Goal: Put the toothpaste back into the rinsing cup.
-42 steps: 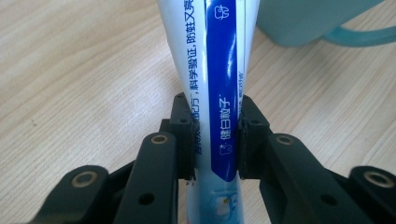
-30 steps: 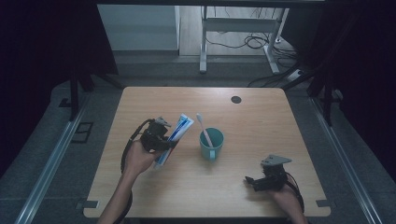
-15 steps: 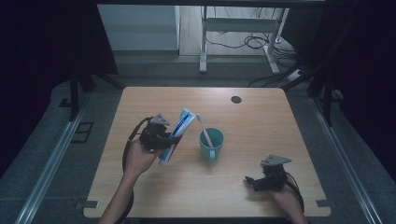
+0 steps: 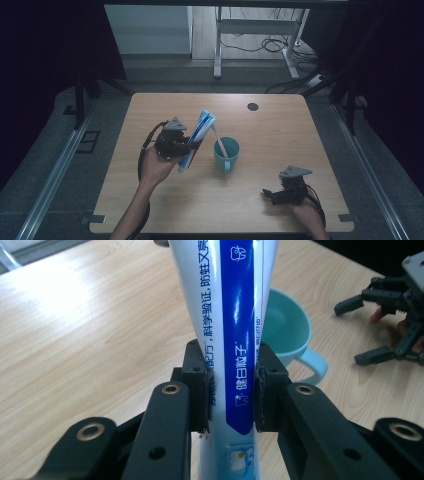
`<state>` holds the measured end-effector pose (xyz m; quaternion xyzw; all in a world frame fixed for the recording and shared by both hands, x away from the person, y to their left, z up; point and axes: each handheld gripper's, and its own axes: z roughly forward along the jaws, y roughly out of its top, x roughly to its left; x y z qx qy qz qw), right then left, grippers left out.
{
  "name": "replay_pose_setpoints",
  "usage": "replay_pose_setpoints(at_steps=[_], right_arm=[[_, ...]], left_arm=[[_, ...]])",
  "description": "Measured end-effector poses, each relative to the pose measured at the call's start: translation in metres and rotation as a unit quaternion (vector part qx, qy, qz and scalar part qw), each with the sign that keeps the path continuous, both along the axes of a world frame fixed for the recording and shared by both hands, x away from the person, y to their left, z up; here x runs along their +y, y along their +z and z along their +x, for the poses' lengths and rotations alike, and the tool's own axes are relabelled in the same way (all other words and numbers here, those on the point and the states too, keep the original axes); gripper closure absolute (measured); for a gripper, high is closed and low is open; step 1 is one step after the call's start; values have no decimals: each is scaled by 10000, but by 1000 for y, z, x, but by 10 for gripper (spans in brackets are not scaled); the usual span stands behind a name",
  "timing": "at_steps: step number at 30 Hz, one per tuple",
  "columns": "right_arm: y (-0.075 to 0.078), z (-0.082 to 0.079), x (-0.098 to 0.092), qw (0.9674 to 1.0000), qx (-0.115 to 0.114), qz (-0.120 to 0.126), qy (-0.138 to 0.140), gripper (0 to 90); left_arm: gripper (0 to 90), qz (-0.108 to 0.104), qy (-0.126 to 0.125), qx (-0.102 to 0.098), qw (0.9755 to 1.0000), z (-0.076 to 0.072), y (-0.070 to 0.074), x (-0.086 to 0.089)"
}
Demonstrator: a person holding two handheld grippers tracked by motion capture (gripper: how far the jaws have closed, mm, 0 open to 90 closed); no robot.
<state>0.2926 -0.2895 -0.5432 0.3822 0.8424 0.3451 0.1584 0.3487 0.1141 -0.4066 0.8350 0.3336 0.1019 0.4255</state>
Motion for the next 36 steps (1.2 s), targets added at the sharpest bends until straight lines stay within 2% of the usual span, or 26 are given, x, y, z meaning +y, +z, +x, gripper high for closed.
replay_pose_setpoints(at_steps=[14,28,36], right_arm=[[0,0,0,10000,4,-2,-1,4],[0,0,0,10000,10,4,-5,4],[0,0,0,10000,6,-2,-5,4]], left_arm=[[730,-249,-90,-213,9994,4,11,-23],[730,-383,-67,-448,9982,11,20,-49],[730,-486,-17,-528,9974,17,19,-60]])
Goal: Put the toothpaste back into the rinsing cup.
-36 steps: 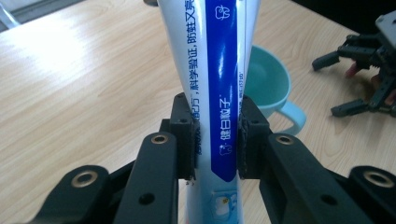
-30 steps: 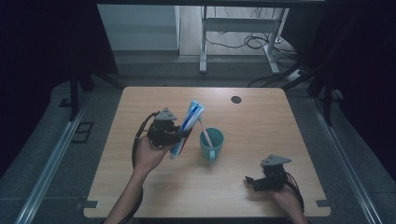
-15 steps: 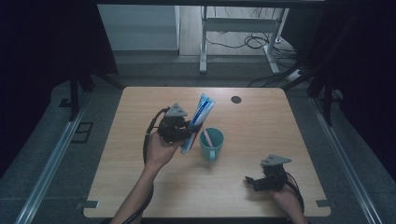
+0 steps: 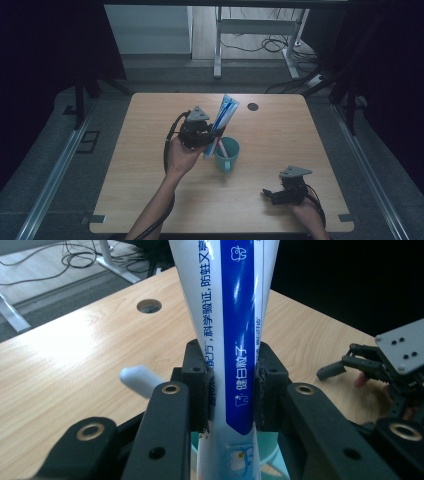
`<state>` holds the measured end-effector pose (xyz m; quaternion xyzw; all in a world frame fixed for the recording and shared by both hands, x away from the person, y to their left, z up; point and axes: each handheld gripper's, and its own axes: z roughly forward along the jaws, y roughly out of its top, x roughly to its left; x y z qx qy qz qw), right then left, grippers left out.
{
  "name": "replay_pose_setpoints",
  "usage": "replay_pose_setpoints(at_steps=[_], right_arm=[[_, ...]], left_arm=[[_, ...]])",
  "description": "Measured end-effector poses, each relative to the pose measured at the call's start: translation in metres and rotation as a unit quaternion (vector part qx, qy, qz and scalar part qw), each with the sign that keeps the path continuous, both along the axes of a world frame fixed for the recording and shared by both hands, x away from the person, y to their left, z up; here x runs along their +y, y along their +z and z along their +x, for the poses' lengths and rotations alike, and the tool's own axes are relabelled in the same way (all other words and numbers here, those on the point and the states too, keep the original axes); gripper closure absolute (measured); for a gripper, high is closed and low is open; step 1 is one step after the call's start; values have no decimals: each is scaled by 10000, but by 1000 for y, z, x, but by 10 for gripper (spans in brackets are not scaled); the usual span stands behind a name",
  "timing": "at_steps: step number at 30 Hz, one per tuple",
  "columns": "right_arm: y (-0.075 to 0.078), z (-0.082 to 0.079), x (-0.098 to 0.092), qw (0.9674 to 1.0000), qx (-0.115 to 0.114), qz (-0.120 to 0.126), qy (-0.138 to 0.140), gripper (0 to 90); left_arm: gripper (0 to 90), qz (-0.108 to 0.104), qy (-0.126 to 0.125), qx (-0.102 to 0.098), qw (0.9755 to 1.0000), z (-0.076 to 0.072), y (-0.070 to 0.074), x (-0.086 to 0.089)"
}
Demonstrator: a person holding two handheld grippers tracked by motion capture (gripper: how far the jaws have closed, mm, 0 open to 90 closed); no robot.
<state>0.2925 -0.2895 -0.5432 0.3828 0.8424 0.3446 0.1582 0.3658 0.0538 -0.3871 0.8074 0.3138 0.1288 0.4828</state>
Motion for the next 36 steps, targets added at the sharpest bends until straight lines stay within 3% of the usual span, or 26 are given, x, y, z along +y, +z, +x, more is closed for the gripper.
replay_pose_setpoints(at_steps=[22,36], right_arm=[[0,0,0,10000,0,-2,4,4],[0,0,0,10000,18,8,-3,4]], left_arm=[[730,-170,85,-230,9996,14,-6,-36],[728,-77,145,-295,9994,13,-26,-45]])
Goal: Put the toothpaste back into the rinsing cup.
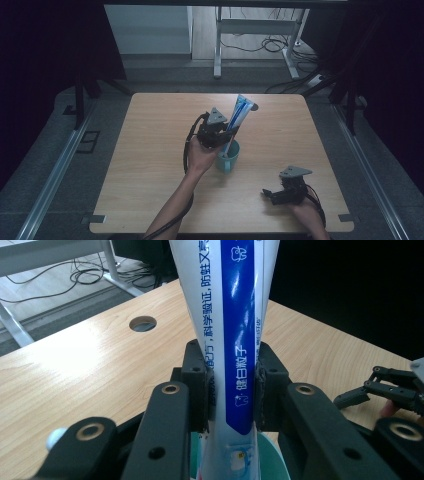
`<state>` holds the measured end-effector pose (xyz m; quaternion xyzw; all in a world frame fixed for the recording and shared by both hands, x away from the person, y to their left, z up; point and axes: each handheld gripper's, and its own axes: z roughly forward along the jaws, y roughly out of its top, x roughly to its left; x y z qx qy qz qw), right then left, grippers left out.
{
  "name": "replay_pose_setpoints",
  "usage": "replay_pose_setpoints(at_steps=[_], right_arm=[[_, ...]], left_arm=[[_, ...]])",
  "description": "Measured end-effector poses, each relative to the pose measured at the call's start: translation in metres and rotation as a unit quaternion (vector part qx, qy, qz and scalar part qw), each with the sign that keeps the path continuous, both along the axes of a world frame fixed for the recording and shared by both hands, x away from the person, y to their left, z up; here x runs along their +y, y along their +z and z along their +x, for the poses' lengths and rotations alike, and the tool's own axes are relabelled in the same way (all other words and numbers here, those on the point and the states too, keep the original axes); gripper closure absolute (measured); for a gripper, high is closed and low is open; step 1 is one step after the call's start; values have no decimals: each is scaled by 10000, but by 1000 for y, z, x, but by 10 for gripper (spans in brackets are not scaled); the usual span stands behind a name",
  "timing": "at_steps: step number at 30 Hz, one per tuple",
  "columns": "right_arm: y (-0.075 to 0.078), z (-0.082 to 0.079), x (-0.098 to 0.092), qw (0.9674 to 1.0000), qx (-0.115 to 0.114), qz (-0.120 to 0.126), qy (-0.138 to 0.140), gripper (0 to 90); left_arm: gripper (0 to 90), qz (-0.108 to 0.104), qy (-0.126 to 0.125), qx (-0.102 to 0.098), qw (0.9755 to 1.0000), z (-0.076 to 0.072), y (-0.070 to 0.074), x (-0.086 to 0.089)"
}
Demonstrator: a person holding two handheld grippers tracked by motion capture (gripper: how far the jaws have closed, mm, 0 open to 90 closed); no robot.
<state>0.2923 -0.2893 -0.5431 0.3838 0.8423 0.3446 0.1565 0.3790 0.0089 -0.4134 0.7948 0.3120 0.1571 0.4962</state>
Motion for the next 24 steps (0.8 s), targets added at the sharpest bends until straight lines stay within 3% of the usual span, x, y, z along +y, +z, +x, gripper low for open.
replay_pose_setpoints(at_steps=[24], right_arm=[[0,0,0,10000,-17,-1,4,4]], left_arm=[[723,117,37,55,9999,-5,-30,-4]])
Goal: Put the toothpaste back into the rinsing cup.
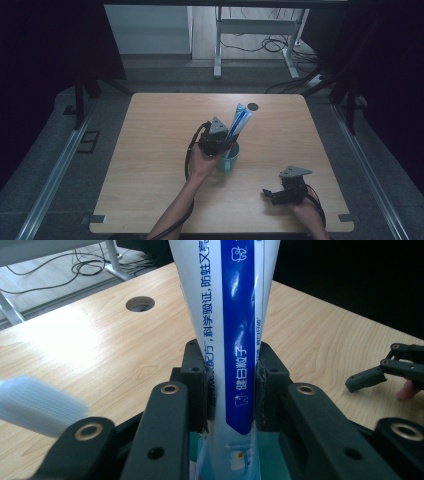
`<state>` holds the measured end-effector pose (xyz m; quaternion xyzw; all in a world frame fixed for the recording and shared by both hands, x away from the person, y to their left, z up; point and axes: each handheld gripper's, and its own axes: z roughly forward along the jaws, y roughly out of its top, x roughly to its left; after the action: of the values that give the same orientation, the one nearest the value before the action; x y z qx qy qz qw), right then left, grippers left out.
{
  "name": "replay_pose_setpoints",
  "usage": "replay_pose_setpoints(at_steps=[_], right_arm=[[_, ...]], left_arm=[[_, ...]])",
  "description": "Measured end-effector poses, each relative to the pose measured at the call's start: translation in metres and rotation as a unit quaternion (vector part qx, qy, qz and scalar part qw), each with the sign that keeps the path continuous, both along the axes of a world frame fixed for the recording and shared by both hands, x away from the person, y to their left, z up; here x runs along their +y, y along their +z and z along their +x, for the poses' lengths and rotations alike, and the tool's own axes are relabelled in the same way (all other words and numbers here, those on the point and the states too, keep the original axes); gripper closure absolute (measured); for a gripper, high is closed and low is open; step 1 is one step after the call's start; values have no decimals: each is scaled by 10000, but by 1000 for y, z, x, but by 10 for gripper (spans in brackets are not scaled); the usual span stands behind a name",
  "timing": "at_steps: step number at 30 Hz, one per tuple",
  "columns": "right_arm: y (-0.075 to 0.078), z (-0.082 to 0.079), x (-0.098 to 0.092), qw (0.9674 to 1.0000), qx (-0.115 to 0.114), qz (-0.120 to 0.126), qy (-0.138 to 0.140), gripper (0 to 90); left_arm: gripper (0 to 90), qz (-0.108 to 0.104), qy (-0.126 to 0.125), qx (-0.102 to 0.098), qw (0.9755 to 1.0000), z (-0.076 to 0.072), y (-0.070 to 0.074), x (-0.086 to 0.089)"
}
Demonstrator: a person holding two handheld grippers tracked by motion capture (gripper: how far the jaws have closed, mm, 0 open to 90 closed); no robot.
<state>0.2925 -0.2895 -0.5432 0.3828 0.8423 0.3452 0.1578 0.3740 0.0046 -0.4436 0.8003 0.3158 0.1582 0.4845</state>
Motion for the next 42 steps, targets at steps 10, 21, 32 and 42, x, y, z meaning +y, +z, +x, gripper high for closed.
replay_pose_setpoints(at_steps=[10,21,32,42], right_arm=[[0,0,0,10000,2,2,1,4],[0,0,0,10000,2,1,0,4],[0,0,0,10000,-2,-1,3,4],[0,0,0,10000,-1,0,1,4]], left_arm=[[719,151,5,-3,9999,-1,-11,-6],[710,104,47,60,9999,-1,-18,-5],[697,240,27,146,9996,-4,-25,-2],[684,241,-1,236,9994,-3,-27,1]])
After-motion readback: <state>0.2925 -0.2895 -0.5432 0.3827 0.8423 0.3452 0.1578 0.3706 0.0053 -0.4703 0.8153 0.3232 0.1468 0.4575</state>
